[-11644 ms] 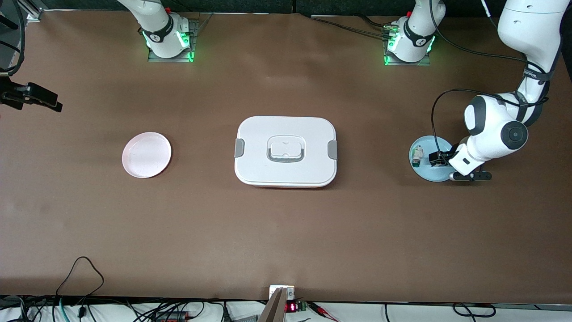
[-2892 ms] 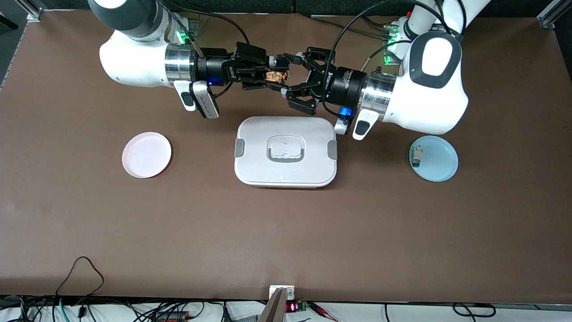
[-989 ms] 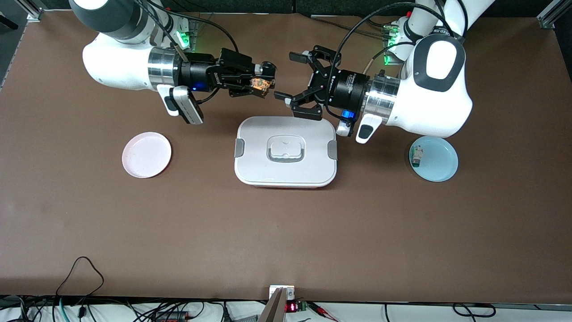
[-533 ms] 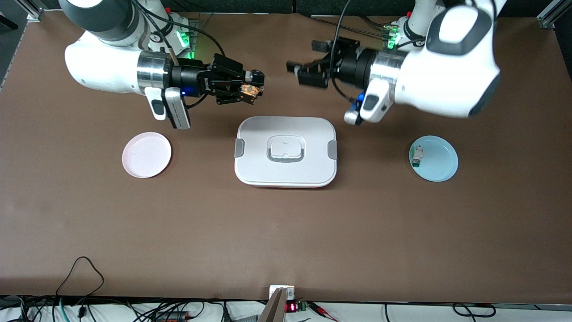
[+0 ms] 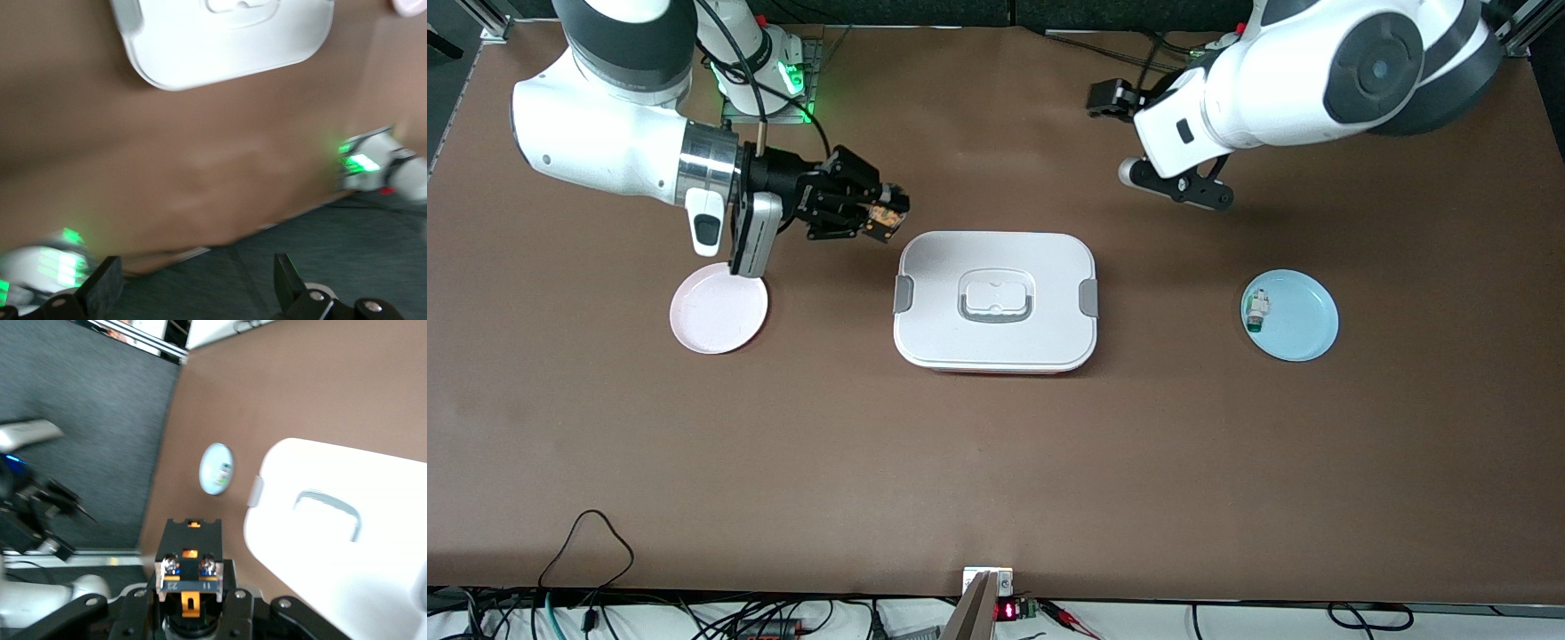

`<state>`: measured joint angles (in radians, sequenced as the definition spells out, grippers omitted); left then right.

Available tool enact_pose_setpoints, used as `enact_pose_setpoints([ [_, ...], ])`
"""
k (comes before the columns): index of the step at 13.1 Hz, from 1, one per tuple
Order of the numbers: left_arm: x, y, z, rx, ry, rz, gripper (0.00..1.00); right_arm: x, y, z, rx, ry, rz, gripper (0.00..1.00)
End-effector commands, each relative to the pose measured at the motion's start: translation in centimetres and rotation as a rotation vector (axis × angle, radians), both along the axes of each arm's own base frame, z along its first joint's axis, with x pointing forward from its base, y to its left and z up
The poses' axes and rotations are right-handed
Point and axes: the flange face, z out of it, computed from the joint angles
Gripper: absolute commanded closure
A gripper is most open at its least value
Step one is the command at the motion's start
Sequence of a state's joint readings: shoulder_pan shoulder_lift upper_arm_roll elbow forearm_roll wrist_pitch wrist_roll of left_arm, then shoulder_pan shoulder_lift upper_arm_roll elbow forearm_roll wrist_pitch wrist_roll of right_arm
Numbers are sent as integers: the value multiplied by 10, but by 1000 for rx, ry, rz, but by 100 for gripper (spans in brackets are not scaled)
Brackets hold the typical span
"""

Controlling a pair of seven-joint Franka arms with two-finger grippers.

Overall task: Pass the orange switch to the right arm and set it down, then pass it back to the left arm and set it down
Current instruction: 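Carry the switch with the right gripper over the white plate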

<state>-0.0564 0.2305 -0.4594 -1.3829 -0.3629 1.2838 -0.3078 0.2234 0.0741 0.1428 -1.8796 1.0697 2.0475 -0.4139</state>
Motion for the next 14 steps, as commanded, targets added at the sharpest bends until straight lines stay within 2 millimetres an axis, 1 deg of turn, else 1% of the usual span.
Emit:
enact_pose_setpoints([
  [1, -5, 7, 8, 13, -74, -118, 0, 12, -24, -22, -78, -23, 41, 73],
  [2, -5, 8, 8, 17, -75, -117, 0, 14, -29, -30, -107, -51, 75, 73],
  [3, -6, 12, 14, 44, -100, -117, 0, 17, -41, -36, -142, -77, 105, 73],
  [4, -7, 19, 20, 114, -151, -112, 0, 15, -44, -39, -189, -89, 144, 73],
  [5, -7, 22, 22, 145, -169, -113, 0, 13, -48, -43, -266, -107, 194, 73],
  [6, -5, 31, 26, 151, -177, -106, 0, 10, -54, -49, -345, -110, 251, 73],
  [8, 12, 76, 35, 147, -195, -51, 0, 1, -61, -57, -465, -93, 354, 73],
  [9, 17, 93, 37, 128, -212, -84, 0, 1, -71, -61, -546, -105, 407, 73],
  [10, 28, 125, 37, 122, -222, -75, 0, 1, -78, -64, -612, -135, 474, 72],
  [12, 42, 180, 39, 128, -250, -16, 0, 2, -90, -74, -725, -193, 622, 73],
  [13, 46, 204, 38, 139, -271, -6, 0, 2, -96, -82, -780, -215, 696, 72],
  [14, 49, 219, 38, 169, -309, -35, 0, 1, -101, -88, -808, -226, 751, 72],
])
